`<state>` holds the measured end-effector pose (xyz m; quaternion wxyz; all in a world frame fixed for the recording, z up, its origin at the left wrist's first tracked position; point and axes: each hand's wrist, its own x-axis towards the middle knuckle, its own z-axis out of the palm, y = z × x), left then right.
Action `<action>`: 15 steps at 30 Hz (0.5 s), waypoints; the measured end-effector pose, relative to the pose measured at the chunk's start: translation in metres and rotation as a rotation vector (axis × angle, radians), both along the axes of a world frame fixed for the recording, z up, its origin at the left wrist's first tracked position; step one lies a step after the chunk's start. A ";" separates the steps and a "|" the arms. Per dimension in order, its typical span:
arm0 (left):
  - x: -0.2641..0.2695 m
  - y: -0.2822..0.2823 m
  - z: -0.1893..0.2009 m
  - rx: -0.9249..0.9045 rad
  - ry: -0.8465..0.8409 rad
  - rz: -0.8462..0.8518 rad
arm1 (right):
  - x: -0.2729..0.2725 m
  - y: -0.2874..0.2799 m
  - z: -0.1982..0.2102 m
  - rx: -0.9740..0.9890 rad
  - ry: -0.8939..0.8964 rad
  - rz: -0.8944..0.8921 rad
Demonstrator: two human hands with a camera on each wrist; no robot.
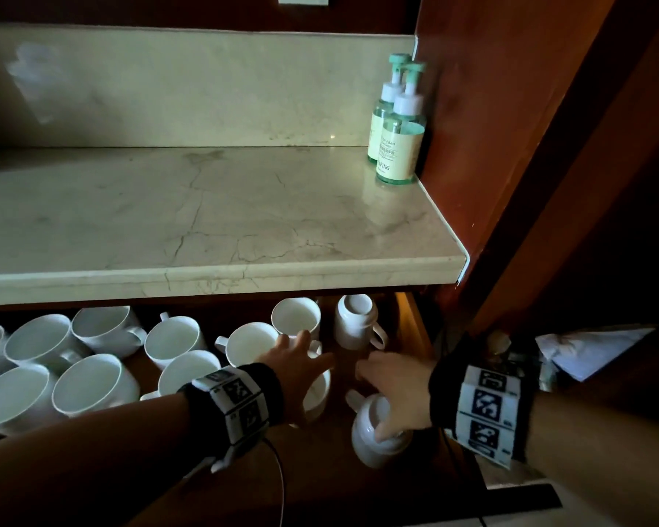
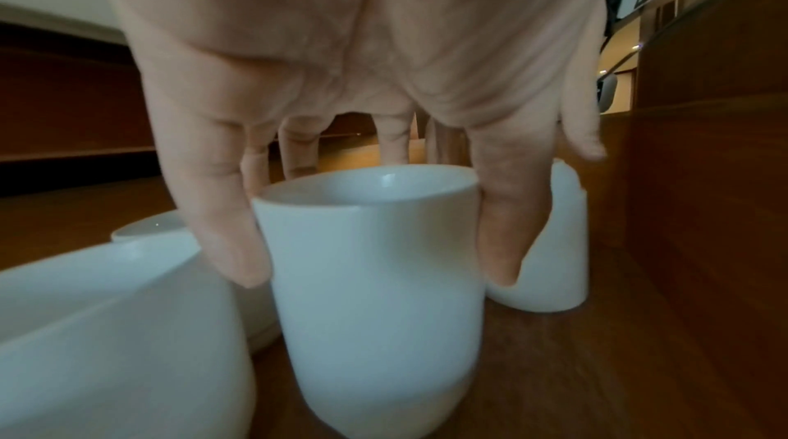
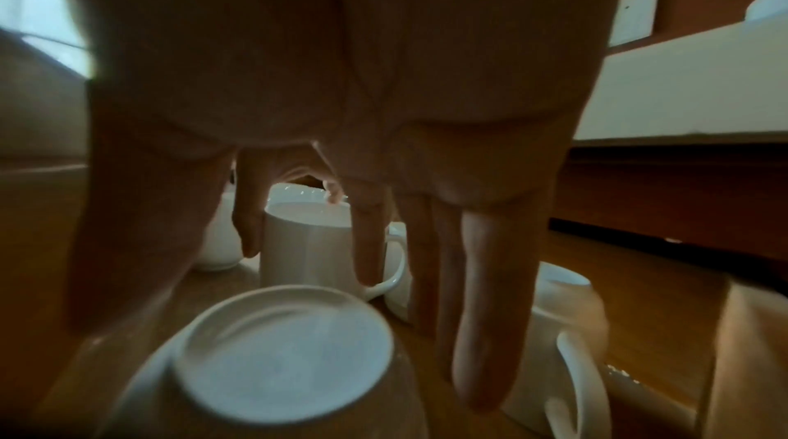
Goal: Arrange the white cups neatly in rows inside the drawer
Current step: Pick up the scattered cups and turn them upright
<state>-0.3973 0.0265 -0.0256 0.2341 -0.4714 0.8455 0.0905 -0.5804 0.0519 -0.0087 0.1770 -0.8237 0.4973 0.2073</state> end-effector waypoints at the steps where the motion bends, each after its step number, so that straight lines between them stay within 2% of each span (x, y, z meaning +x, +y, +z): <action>1: -0.001 0.000 -0.003 -0.003 -0.025 -0.022 | 0.004 0.003 -0.004 0.002 0.038 0.023; 7: -0.005 -0.001 -0.016 0.001 -0.034 -0.047 | 0.019 0.014 -0.014 -0.032 0.176 0.004; 10: -0.004 -0.003 -0.017 0.009 -0.017 -0.034 | 0.022 0.008 -0.019 0.049 0.213 0.001; 15: 0.000 -0.001 -0.019 0.004 0.020 0.012 | 0.029 -0.002 -0.040 0.075 0.312 0.129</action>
